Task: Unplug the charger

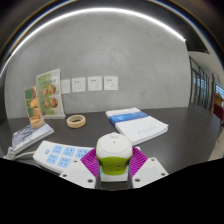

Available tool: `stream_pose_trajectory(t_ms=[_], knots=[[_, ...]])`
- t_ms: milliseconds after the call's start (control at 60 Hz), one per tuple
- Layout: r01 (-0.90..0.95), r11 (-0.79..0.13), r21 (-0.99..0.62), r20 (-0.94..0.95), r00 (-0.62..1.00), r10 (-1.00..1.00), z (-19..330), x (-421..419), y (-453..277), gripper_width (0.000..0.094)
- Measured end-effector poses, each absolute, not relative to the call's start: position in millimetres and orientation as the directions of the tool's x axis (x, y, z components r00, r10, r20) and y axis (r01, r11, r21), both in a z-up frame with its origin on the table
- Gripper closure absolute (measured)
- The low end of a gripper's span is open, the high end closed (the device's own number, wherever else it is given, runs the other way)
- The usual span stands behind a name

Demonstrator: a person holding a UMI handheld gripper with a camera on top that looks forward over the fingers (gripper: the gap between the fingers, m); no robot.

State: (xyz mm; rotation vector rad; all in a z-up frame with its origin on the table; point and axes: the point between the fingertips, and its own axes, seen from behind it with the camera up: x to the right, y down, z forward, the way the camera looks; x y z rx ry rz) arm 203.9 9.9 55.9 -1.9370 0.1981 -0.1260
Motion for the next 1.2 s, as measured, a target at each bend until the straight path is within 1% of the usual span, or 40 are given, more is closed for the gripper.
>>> stream_pose_trajectory(t_ms=[50, 150, 217, 233, 283, 333, 383, 450, 567, 633, 683, 783, 933, 967, 1067, 1200], knots=[[-0.101, -0.317, -0.943, -0.043, 0.982, -0.186, 77.8, 202.4, 8.1, 0.058], [-0.044, -0.142, -0.989, -0.015, 0.979, -0.204, 169.3, 218.1, -3.2, 0.0582], [-0.024, -0.059, -0.998, -0.011, 0.977, -0.213, 219.6, 233.9, -5.7, 0.0585], [-0.02, -0.053, -0.998, -0.008, 0.977, -0.215, 230.0, 236.3, -6.1, 0.0584], [-0.004, -0.033, -0.999, 0.003, 0.975, -0.223, 247.9, 247.8, -9.8, 0.0585], [0.01, -0.033, -0.999, 0.018, 0.971, -0.24, 254.5, 262.5, -9.8, 0.0585], [0.024, -0.045, -0.999, 0.035, 0.966, -0.255, 249.2, 277.2, -6.4, 0.0584], [0.025, -0.101, -0.995, 0.051, 0.963, -0.264, 228.1, 297.7, 4.9, 0.0584], [-0.014, -0.236, -0.972, 0.043, 0.972, -0.232, 161.5, 322.4, 34.8, 0.0569], [-0.018, -0.305, -0.952, 0.048, 0.977, -0.209, 128.6, 339.4, 51.1, 0.0569], [-0.016, -0.356, -0.934, 0.053, 0.982, -0.183, 105.7, 347.7, 66.8, 0.0551], [-0.014, -0.438, -0.899, 0.043, 0.992, -0.122, 73.0, 358.4, 93.7, 0.0519], [0.012, -0.526, -0.85, 0.041, 0.998, -0.043, 39.9, 367.5, 122.8, 0.046], [0.011, -0.503, -0.864, 0.027, 0.999, -0.024, 43.5, 364.4, 133.1, 0.0455], [0.034, -0.497, -0.867, 0.031, 0.999, 0.014, 43.6, 361.3, 146.5, 0.0452], [0.056, -0.459, -0.887, 0.049, 0.998, 0.029, 45.0, 359.3, 165.2, 0.0445]])
